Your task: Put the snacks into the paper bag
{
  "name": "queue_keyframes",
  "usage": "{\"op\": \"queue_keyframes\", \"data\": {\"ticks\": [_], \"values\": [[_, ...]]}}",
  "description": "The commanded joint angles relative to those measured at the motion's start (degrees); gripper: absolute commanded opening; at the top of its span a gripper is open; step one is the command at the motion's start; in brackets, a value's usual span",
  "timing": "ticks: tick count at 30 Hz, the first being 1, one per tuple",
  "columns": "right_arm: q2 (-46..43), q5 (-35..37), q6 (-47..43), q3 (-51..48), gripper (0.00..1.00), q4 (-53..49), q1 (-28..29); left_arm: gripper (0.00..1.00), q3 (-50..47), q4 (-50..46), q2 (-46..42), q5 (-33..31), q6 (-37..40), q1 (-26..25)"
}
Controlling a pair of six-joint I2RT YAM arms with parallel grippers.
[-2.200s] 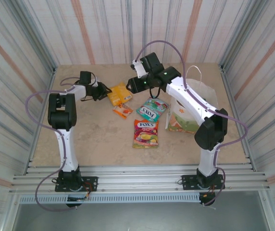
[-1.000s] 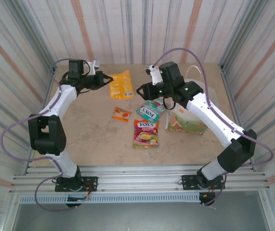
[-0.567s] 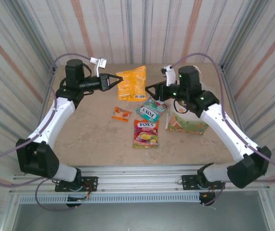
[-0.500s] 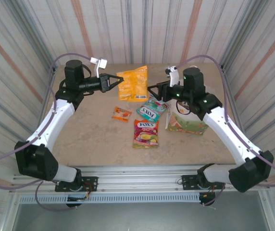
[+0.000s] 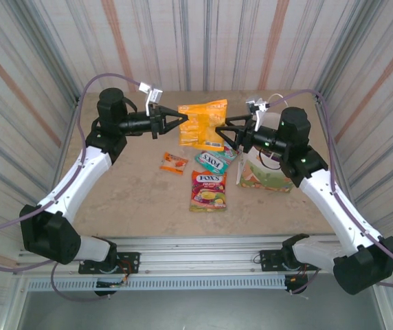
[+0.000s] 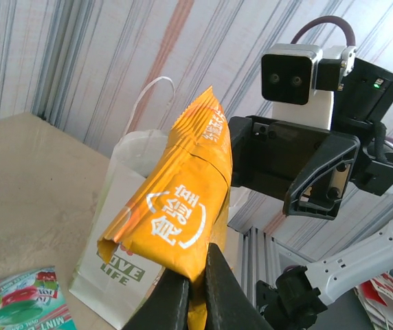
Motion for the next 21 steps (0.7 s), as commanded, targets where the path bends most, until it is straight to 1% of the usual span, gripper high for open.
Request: {"op": "queue_keyframes", "data": {"ticks": [1, 6, 11, 12, 14, 15, 16, 17, 18, 20, 21], "values": [[-0.89, -2.5, 2.02, -1.42, 0.64, 3.51, -0.41, 0.0, -0.2, 3.95, -1.53, 2.88, -0.34, -0.6], [0.06, -4.29, 3.53, -1.77, 0.61, 6.82, -0.53, 0.0, -0.18, 5.65, -1.26, 3.62, -1.15, -0.75], [0.72, -4.91, 4.54, -1.69, 0.53, 7.65, -0.48, 0.0, -0.27, 7.04, -1.35, 3.63, -1.77, -0.95], [0.84, -4.92, 4.54, -1.67, 0.51, 7.67, -0.55, 0.0, -0.36, 7.24, -1.3, 3.56, -1.74, -1.08], [0.83, -4.7, 4.46, -1.77, 0.41, 7.75, -0.47, 0.0, -0.44, 7.51, -1.18, 3.34, -1.74, -1.09], [0.9, -4.58, 4.31, -1.8, 0.35, 7.76, -0.55, 0.0, -0.39, 7.45, -1.18, 3.29, -1.79, -1.12], [0.81, -4.33, 4.12, -1.82, 0.26, 7.67, -0.53, 0.0, -0.49, 7.51, -1.17, 2.95, -1.75, -1.12], [0.71, -3.95, 3.79, -1.87, 0.19, 7.67, -0.52, 0.02, -0.54, 7.43, -1.13, 2.61, -1.63, -1.12], [0.51, -3.51, 3.46, -1.97, 0.16, 7.67, -0.49, 0.04, -0.62, 7.34, -1.25, 2.49, -1.55, -1.12], [0.07, -2.78, 2.91, -2.34, 0.12, 8.0, -0.43, 0.1, -0.39, 6.66, -1.16, 2.12, -1.46, -1.1], [-0.21, -2.61, 2.51, -2.62, 0.11, 8.24, -0.47, 0.12, -0.28, 6.05, -1.09, 2.07, -1.31, -1.12]]}}
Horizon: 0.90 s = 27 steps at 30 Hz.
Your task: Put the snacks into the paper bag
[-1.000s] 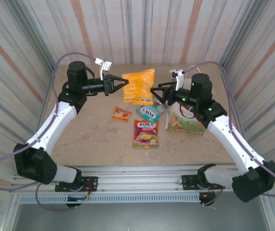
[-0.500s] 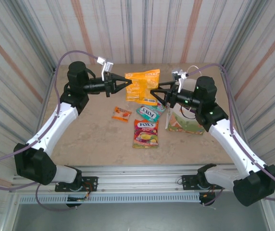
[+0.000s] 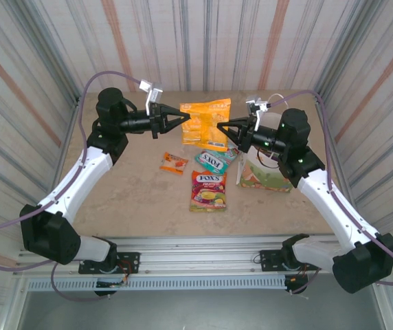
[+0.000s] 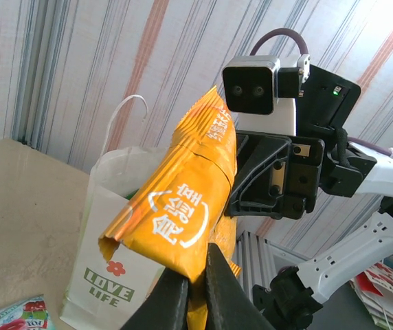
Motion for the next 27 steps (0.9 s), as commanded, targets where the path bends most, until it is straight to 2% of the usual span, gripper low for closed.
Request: {"op": "queue_keyframes", "data": {"ticks": [1, 5, 10, 13, 19, 27], "values": [[-1.22, 0.46, -1.93, -0.75, 0.09, 1.46, -0.19, 0.13, -0.17, 0.65, -1.03, 0.24, 0.15, -0.38], [-2.1, 1.13, -3.36, -1.02, 0.04, 1.14, -0.15, 0.24, -0.52, 0.25, -1.0, -0.72, 0.32, -0.38], [-3.68, 3.94, -9.2, 0.02, 0.01, -2.06, -0.73, 0.56, -0.43, -1.49, -1.04, -2.66, 1.66, -0.38], [-4.09, 4.52, -15.06, 4.26, 0.0, -8.63, -2.56, 0.63, 0.63, -7.81, -1.09, -7.41, 4.65, -0.38], [-4.4, 4.12, -28.32, 12.91, 0.0, -22.61, -9.56, 0.74, 1.07, -17.92, -0.58, -18.36, 8.82, -0.38], [-4.11, 3.18, -45.09, 20.97, 0.0, -37.6, -23.26, 0.75, 1.05, -22.15, 1.23, -21.9, 11.93, -0.73]]}}
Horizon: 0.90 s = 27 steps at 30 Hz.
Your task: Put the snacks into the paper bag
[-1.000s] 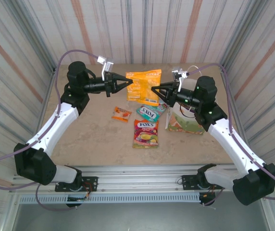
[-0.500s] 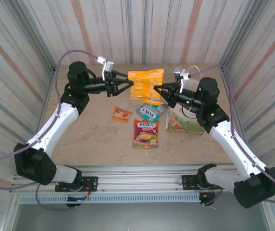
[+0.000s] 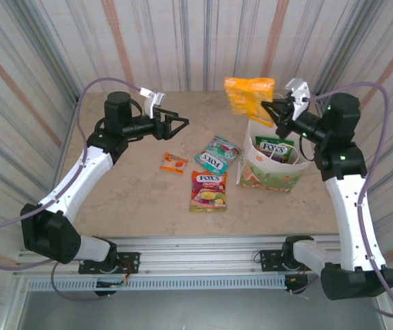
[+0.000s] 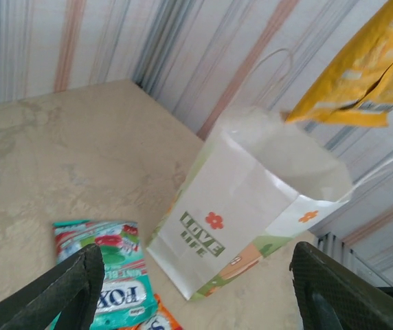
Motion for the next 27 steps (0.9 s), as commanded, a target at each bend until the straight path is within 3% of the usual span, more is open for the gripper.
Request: {"op": "queue_keyframes", "data": {"ticks": [1, 5, 11, 17, 27], "values": [[0.01, -0.25, -12.1, 3.99, 0.0, -10.78, -4.98, 0.75, 1.26, -3.67, 1.03, -2.78, 3.71, -0.82], [0.69, 2.58, -22.58, 7.32, 0.0, -21.62, -9.69, 0.74, 1.79, -5.91, 2.31, -4.11, 5.77, -1.68], [1.4, 11.84, -32.57, 8.36, 0.0, -34.73, -10.22, 0.74, 2.23, -7.21, 4.62, -4.82, 6.87, -2.99], [0.04, 10.24, -36.97, 5.14, 0.0, -35.36, -10.22, 0.74, 3.72, -8.73, 6.69, -4.99, 7.93, -3.91], [2.7, 14.93, -39.71, 6.47, 0.03, -38.52, -9.17, 0.73, 4.3, -9.64, 7.71, -5.86, 8.84, -4.8]]}}
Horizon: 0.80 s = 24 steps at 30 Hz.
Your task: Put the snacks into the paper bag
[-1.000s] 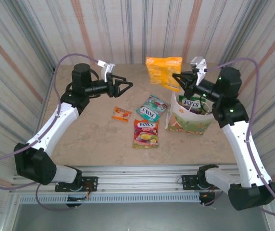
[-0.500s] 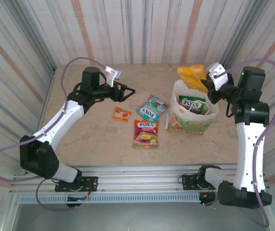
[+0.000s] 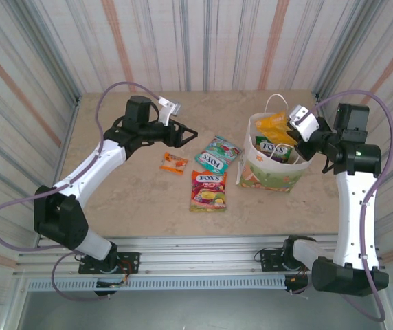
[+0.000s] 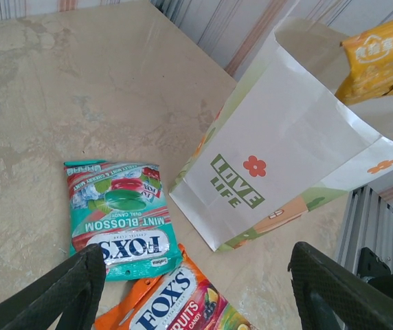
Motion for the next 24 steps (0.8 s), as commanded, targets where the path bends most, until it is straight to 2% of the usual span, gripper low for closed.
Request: {"op": "queue_keyframes", "data": {"ticks": [1, 3, 5, 6, 9, 12, 24], "values": [[0.6, 2.42, -2.36, 0.98, 0.03, -2.59, 0.71, 0.74, 1.85, -1.08, 0.54, -0.64, 1.49, -0.53], [0.91, 3.38, -2.45, 1.46, 0.06, -3.0, 1.11, 0.73, 1.91, -1.19, 0.69, -0.71, 1.55, -0.61], [1.06, 4.16, -2.37, 1.79, 0.13, -3.23, 1.38, 0.74, 2.11, -1.28, 0.89, -0.64, 1.58, -0.69], [1.06, 4.32, -2.17, 1.95, 0.17, -3.28, 1.46, 0.73, 2.15, -1.36, 0.92, -0.65, 1.62, -0.8], [0.97, 5.17, -1.0, 2.31, 0.4, -2.77, 1.67, 0.73, 2.51, -1.8, 0.98, -0.69, 1.71, -0.87], [0.13, 5.61, 0.63, 2.21, 0.5, -1.43, 1.77, 0.73, 2.63, -2.21, 0.95, -0.8, 2.06, -0.88], [-2.7, 4.84, 8.1, 1.49, 0.53, 1.19, 5.16, 0.72, 2.82, -3.3, 1.07, -2.0, 1.36, -0.89]]}}
